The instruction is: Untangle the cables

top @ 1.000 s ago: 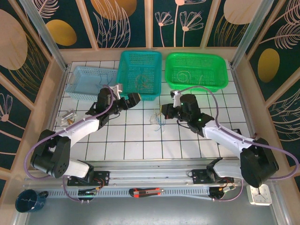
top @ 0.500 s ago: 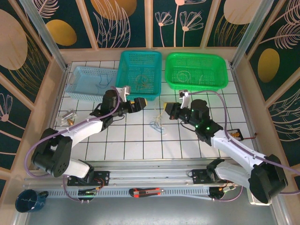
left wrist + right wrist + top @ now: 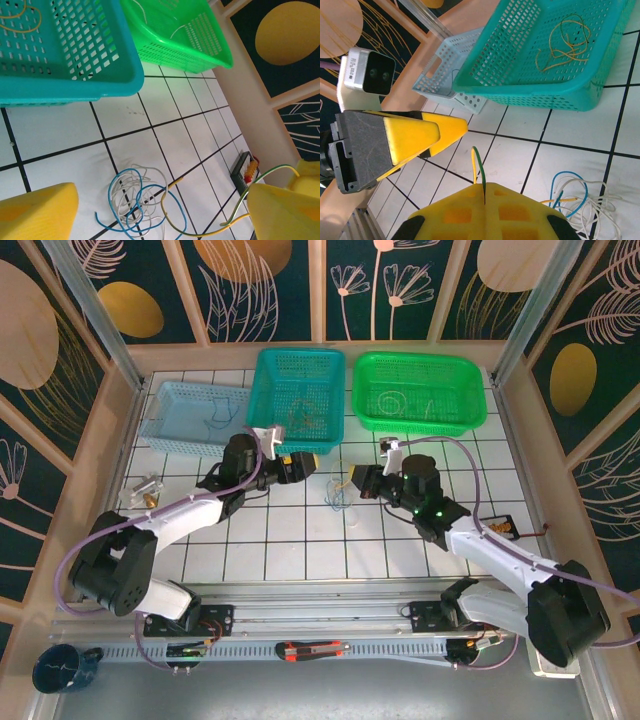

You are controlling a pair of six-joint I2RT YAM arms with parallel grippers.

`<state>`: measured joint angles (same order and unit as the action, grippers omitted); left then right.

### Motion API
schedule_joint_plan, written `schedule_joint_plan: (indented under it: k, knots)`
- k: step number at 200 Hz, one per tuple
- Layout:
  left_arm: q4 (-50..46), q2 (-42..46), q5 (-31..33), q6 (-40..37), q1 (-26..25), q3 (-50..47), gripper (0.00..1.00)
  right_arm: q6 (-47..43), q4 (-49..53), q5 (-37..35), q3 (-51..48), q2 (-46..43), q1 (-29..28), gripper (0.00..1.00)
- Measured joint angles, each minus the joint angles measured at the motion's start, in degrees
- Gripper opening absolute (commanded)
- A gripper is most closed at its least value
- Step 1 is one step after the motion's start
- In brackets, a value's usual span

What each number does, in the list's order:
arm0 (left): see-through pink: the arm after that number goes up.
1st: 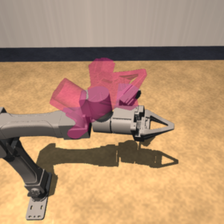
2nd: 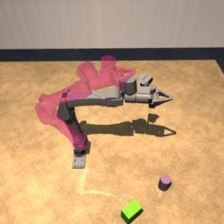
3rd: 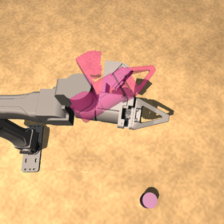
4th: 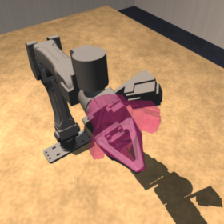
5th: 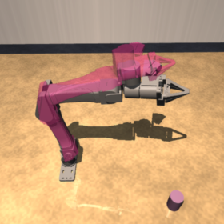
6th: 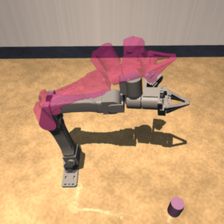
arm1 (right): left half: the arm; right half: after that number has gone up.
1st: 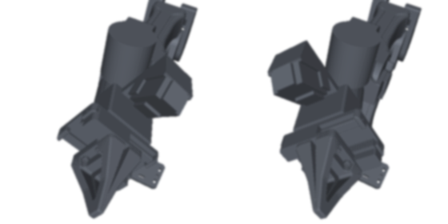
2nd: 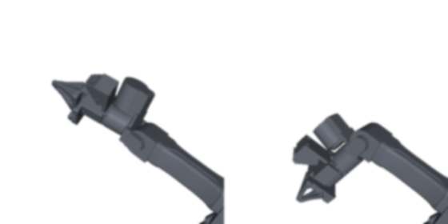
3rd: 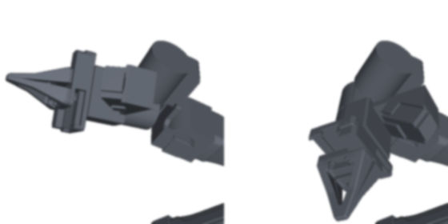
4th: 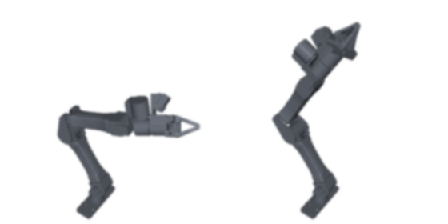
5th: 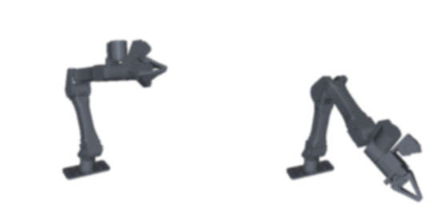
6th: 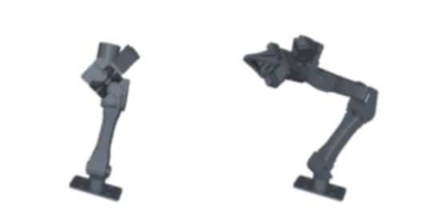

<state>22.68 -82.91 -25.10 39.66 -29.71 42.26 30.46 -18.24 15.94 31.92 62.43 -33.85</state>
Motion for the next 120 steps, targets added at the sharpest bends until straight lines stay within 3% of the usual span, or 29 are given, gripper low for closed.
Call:
schedule_joint_plan:
  k: [95, 120]
  knots:
    - [5.6, 0.4, -0.4, 0.4, -6.8, -1.8, 0.59, 0.4, -0.9, 0.9, 0.3, 1.0, 0.3, 0.0]
    - [7.3, -0.5, -0.4, 0.7, -7.5, -1.8, 0.57, 0.6, -1.3, 1.1, 0.3, 1.0, 0.9, 0.0]
